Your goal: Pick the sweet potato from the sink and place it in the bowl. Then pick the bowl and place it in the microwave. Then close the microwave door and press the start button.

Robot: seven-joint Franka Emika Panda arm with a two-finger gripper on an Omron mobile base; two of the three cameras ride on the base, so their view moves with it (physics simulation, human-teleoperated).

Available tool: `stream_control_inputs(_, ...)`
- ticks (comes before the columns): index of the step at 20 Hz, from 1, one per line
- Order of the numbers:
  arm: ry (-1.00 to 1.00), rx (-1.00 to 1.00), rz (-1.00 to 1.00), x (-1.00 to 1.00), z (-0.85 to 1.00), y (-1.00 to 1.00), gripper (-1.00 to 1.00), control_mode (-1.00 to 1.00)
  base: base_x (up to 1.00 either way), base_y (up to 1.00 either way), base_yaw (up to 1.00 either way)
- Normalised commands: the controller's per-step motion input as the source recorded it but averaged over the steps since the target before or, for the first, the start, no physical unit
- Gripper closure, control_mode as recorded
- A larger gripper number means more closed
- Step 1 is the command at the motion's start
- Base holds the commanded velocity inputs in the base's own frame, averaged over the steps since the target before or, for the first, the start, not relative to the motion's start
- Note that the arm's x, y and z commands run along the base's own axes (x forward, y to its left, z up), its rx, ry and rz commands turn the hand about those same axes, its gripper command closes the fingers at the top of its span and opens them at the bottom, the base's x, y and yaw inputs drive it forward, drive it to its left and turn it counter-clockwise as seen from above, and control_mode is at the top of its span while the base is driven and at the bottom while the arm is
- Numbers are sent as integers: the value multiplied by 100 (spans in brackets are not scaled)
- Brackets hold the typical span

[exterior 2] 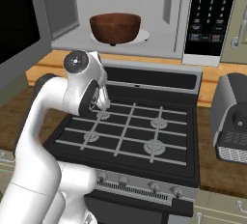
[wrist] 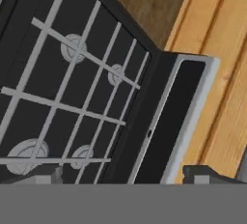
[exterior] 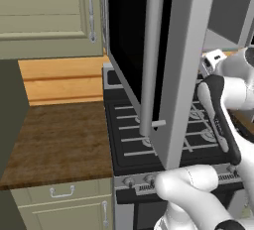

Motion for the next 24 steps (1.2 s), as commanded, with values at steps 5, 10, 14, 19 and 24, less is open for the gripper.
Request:
stream_control_inputs(5, 16, -41, -3, 9, -64, 0, -100, -100, 0, 0, 0)
stream_control_inputs(10, 15, -43, -6, 11, -59, 0, -100, -100, 0, 0, 0)
stream_control_inputs(14, 18, -41, -15, 33, -31, 0, -100, -100, 0, 0, 0)
stream_control_inputs(19, 10, -37, -19, 45, -12, 0, -100, -100, 0, 0, 0)
stream_control_inputs(24, 0, -36, -20, 38, -4, 11, -100, -100, 0, 0, 0)
